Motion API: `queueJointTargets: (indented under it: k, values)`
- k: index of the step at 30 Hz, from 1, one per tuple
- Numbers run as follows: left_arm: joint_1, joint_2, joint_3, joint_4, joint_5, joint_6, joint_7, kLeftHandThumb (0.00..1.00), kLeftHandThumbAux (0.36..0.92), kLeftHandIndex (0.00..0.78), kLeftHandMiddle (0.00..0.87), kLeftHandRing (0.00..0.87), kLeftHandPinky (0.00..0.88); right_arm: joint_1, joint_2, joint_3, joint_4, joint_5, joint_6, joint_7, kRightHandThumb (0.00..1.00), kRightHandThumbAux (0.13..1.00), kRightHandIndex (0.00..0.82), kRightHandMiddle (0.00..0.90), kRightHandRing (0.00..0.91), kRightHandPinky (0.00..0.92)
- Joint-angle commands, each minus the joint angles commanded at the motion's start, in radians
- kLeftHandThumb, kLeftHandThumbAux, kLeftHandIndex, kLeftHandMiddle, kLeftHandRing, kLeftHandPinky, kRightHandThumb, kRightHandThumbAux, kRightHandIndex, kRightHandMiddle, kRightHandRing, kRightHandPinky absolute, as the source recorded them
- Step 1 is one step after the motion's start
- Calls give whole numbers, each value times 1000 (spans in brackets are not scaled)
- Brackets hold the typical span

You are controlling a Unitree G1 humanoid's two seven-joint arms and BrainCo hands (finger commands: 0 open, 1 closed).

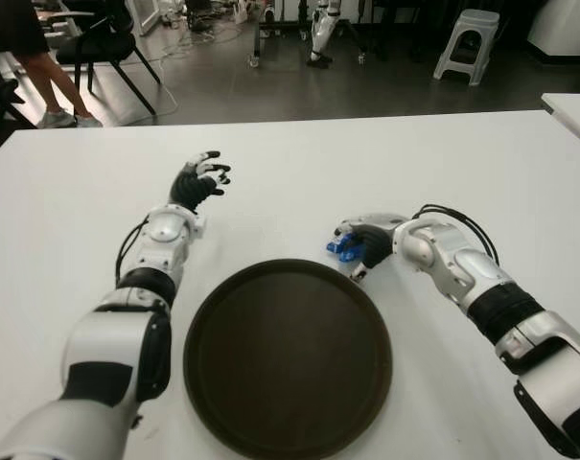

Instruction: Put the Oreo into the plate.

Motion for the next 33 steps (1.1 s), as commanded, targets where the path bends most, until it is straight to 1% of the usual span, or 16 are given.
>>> queueJointTargets:
  k: [4,6,8,17,23,27,28,29,30,31,32,33]
  values:
    - [0,0,-1,0,1,1,1,102,658,178,313,328,351,16,-3,-1,-19,2,10,1,0,672,72,59,49,67]
    - [0,1,-2,0,2,1,1,100,653,178,313,327,348,20,0,3,-1,-1,5,-15,0,672,73,59,51,70]
    - [0,1,-4,0,3,2,0,96,651,180,313,326,344,15,14,12,52,-7,-8,-49,0,669,77,62,56,72]
    - [-1,2,-2,0,-1,4,-4,107,653,185,307,320,346,32,11,-2,40,8,-13,-90,0,675,89,64,66,80]
    - [0,0,3,-1,-7,3,-5,115,652,184,313,328,352,35,17,-8,64,6,-18,-139,0,659,99,76,75,85]
    - [1,0,4,-1,-7,3,-4,111,647,183,314,326,343,35,13,-8,82,-4,-35,-190,0,645,110,89,88,104]
    - [1,1,5,-1,-8,3,-3,110,646,183,314,326,345,27,8,-4,135,-14,-58,-247,0,644,115,94,96,117]
    - [1,1,5,-1,-8,3,-3,105,648,184,311,326,348,20,6,-1,176,-22,-76,-291,0,661,151,138,149,183]
    - [1,1,6,-1,-8,3,-4,103,649,184,309,326,349,12,6,2,216,-29,-92,-334,0,667,164,154,168,207]
    - [1,1,6,-1,-8,2,-4,100,651,184,307,325,350,5,7,5,245,-33,-104,-362,0,690,203,195,216,265]
    - [1,2,6,-2,-8,2,-5,99,653,184,304,324,350,5,10,6,248,-35,-105,-385,0,715,245,235,263,323]
    - [1,2,6,-2,-8,1,-5,99,656,185,305,324,351,4,13,7,253,-36,-108,-404,30,751,322,325,353,420]
